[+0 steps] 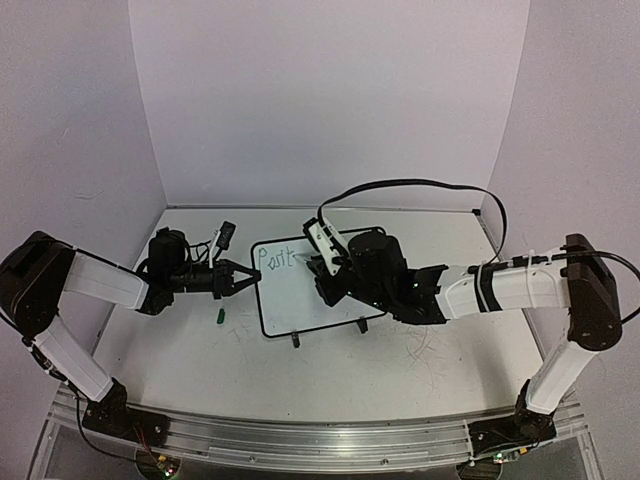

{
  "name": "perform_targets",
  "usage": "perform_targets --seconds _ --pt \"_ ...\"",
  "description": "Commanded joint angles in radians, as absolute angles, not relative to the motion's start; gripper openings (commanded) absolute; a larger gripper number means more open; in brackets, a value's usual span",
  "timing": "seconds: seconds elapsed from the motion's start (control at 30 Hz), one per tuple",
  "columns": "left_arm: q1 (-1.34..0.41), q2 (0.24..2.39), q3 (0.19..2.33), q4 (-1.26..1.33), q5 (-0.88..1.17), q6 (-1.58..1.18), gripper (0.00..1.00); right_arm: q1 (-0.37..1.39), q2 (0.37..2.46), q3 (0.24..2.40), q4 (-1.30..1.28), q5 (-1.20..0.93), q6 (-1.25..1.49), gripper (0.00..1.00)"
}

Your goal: Write a sentence on the whiteboard

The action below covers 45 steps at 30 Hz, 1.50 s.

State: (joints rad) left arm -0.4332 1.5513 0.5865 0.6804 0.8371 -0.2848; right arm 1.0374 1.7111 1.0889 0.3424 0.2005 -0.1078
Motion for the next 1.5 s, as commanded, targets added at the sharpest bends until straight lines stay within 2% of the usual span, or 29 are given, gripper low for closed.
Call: perform_targets --seconds 0.0,1.1,1.37,1.47 --pt "-0.434 1.511 0.594 0.732 0.843 -0.249 0.00 1.034 1.707 1.108 0.329 0.225 -0.097 0.00" --pt "-0.434 1.511 0.591 0.729 0.836 -0.248 0.00 1.035 1.682 1.090 0.304 0.188 -0.063 0.00" --pt "-0.434 1.513 0.589 0.728 0.832 -0.245 0.00 1.035 1.533 1.025 0.339 0.136 -0.072 0.00" --pt "-0.434 1.513 0.589 0.727 0.830 -0.244 0.00 1.028 1.539 1.012 0.339 0.160 -0.087 0.00"
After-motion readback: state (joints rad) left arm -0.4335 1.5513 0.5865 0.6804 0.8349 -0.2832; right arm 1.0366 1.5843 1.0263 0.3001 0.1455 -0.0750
